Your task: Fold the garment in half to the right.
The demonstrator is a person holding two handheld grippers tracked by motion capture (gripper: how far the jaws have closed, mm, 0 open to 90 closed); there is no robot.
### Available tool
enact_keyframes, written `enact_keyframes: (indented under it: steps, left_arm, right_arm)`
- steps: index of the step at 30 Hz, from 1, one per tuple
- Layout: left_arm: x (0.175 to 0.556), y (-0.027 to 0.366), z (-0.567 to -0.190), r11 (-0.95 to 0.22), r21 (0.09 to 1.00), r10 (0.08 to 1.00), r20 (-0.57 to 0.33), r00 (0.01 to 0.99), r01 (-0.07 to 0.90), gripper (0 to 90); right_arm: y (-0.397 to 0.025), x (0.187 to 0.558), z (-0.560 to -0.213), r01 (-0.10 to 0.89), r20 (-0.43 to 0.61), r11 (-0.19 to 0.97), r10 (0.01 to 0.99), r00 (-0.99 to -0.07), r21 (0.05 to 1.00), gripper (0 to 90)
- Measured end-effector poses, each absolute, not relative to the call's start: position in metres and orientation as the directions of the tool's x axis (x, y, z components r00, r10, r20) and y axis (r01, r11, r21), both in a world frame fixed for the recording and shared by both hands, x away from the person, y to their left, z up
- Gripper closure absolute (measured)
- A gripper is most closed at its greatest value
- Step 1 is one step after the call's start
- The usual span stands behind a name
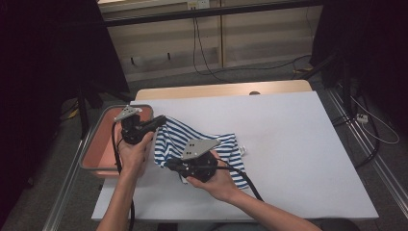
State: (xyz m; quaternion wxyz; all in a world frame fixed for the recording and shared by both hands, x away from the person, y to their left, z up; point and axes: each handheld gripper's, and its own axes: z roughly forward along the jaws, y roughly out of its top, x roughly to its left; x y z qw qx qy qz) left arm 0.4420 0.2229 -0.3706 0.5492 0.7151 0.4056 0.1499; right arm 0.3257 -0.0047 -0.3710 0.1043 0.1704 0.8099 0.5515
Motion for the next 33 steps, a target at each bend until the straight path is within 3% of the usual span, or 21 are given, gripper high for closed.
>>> enact_keyframes:
  steps: [13, 33]
  left_arm:
    - [0.441, 0.239, -0.366, -0.051, 0.907, 0.759, -0.237, 0.606, 0.419, 86.1]
    - [0.441, 0.225, -0.371, -0.087, 0.902, 0.754, -0.218, 0.62, 0.422, 86.0]
  right_arm:
    - [0.01, 0.331, -0.364, 0.137, 0.003, 0.338, 0.37, -0.929, 0.931, 85.5]
    - [0.009, 0.332, -0.385, 0.172, 0.031, 0.355, 0.37, -0.928, 0.919, 85.5]
